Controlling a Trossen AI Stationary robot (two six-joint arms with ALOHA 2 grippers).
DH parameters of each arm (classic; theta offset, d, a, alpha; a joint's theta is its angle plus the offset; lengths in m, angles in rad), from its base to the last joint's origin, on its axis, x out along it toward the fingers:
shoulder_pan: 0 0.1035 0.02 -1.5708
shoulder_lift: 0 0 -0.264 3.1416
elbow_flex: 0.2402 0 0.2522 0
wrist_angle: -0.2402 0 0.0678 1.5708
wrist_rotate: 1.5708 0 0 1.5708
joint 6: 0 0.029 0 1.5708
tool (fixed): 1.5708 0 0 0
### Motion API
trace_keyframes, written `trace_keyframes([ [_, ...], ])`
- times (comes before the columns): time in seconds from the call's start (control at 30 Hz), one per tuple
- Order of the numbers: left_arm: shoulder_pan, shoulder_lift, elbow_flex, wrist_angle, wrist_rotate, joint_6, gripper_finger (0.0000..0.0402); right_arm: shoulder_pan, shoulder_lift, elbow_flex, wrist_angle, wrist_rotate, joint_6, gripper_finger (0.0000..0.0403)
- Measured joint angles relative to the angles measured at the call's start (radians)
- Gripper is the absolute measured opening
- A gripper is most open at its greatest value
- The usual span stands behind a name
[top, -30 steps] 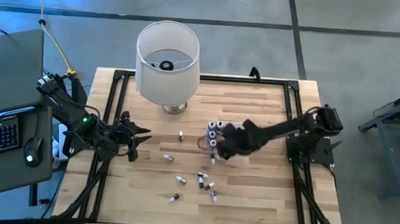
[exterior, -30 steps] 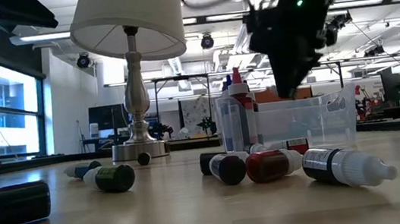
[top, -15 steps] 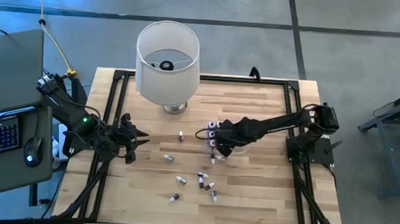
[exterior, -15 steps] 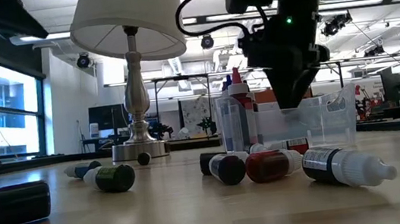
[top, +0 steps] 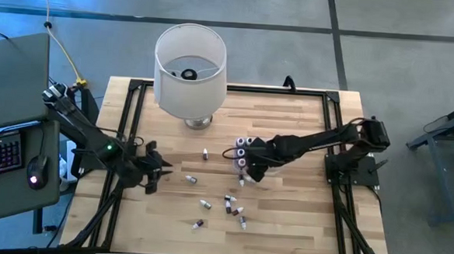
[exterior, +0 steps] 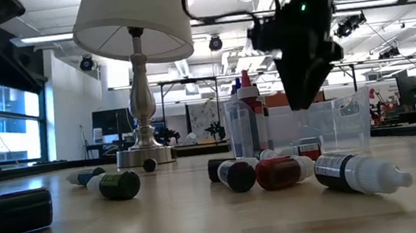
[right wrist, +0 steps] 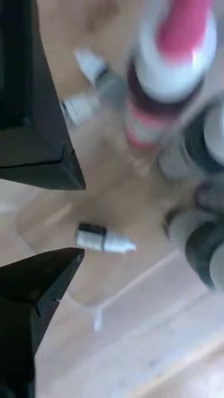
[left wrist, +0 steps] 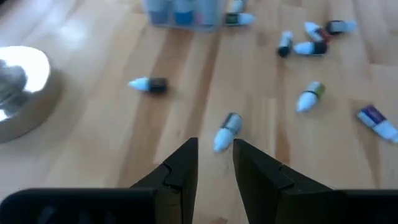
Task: Pick & Place food coloring
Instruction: Put the top small red food coloring bottle into the transparent bin
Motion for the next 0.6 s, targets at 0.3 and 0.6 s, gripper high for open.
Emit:
trace_keyframes([
  [0.3,0.000,0.115,-0.089,0.345,0.005,0.236,0.0099,0.118,-0.104,0.000,0.140,0.019,-0.078,0.0129],
  [0.6,0.001,0.286,-0.092,0.458,0.004,0.251,0.0099,0.297,-0.074,0.000,0.430,-0.005,-0.236,0.0155],
])
